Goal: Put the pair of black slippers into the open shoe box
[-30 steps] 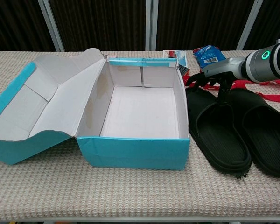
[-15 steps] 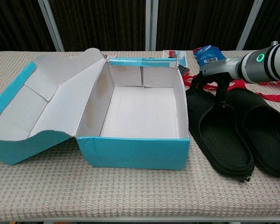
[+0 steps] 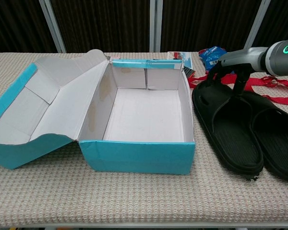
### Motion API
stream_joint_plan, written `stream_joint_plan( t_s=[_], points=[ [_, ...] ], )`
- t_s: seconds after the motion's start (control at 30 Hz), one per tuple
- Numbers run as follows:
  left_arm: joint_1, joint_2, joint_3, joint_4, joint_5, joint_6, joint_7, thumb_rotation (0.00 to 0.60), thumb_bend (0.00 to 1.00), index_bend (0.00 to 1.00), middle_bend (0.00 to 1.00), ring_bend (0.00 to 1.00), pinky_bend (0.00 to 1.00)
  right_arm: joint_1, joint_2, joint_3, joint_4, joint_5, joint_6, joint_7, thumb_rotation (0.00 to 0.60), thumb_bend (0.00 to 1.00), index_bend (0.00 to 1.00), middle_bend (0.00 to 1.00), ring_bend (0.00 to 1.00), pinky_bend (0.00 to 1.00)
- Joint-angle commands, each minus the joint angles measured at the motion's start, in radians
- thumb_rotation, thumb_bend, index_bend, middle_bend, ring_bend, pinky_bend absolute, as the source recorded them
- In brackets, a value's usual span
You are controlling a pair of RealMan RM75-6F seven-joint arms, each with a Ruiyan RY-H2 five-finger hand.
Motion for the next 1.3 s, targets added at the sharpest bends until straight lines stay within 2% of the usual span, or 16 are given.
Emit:
stream_joint_plan(
  t_s=[0.03, 0.37, 0.5, 0.7, 0.9, 1.1, 1.3],
  points=[
    [0.001, 0.001, 0.0, -0.002, -0.001, -0.001, 0.002, 0.6, 0.1, 0.17, 0.13, 0.03, 0.07, -0.051, 0.061, 0.032, -0.046, -0.071, 0.017, 0.059, 0.6, 0.06, 0.49, 0.45, 0.05, 0.0],
    [-0.002, 0.007, -0.002, -0.015, -0.003, -0.005, 0.015, 0.6, 0.1, 0.17, 0.13, 0.03, 0.07, -0.243, 0.247, 0.146, -0.171, -0.38, 0.103, 0.319, 0.6, 0.07, 0.51, 0.47, 0.08, 0.02],
    [-0.002, 0.01, -0.005, -0.021, -0.007, -0.006, 0.015, 0.6, 0.1, 0.17, 0.13, 0.03, 0.07, -0.309, 0.33, 0.204, -0.215, -0.497, 0.119, 0.462, 0.6, 0.07, 0.52, 0.47, 0.09, 0.04],
    [-0.001, 0.014, -0.006, -0.029, -0.011, -0.006, 0.018, 0.6, 0.1, 0.17, 0.13, 0.03, 0.07, -0.358, 0.373, 0.293, -0.223, -0.609, 0.12, 0.663, 0.6, 0.07, 0.54, 0.48, 0.13, 0.09],
    [0.006, 0.013, -0.007, -0.026, -0.021, -0.006, 0.011, 0.6, 0.1, 0.17, 0.13, 0.03, 0.07, -0.364, 0.289, 0.346, -0.188, -0.686, 0.13, 0.792, 0.6, 0.07, 0.55, 0.49, 0.17, 0.2],
    [0.008, 0.014, -0.007, -0.02, -0.023, -0.006, -0.005, 0.6, 0.1, 0.17, 0.13, 0.03, 0.07, -0.349, 0.084, 0.384, -0.101, -0.721, 0.183, 0.892, 0.6, 0.07, 0.55, 0.49, 0.17, 0.21],
    [0.012, 0.016, -0.007, -0.014, -0.026, -0.003, -0.015, 0.6, 0.1, 0.17, 0.13, 0.03, 0.07, -0.311, -0.108, 0.407, 0.029, -0.731, 0.169, 1.003, 0.6, 0.06, 0.55, 0.49, 0.17, 0.21]
  ],
)
